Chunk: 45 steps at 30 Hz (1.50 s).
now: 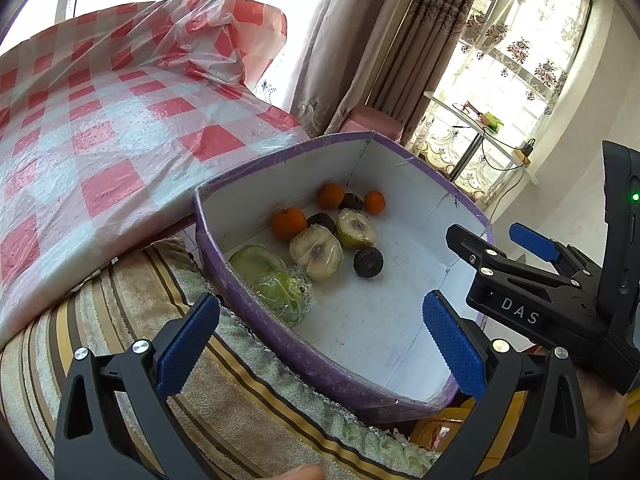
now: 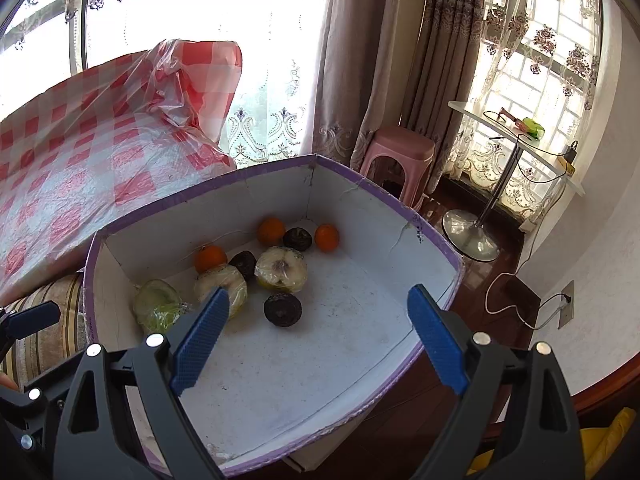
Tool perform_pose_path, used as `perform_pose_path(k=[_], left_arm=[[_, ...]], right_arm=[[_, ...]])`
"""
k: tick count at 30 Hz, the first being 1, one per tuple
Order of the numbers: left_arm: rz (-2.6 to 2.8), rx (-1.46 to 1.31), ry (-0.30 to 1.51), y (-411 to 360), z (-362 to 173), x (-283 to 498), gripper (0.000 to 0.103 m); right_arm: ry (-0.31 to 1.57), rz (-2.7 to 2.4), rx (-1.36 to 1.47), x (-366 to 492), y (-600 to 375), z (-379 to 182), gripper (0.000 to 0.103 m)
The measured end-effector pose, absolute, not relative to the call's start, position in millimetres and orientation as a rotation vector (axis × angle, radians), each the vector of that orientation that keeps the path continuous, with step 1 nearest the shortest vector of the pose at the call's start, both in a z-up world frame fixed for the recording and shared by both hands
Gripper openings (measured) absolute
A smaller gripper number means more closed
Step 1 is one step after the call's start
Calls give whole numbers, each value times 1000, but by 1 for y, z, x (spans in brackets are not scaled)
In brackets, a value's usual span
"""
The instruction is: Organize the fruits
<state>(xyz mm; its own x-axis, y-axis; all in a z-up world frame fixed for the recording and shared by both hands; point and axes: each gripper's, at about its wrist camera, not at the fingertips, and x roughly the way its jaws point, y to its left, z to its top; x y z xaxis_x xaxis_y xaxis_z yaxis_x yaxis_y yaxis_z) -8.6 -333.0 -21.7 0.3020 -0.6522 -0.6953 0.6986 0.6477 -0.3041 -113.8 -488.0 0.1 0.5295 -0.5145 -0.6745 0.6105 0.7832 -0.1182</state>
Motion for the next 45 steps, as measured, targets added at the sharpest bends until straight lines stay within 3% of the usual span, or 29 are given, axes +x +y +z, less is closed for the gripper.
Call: perform_pose_path(k=[45], left_arm=[[-894, 69, 895, -336, -22, -8, 98]], right_arm=[[759, -676, 146, -112, -491, -1, 91]])
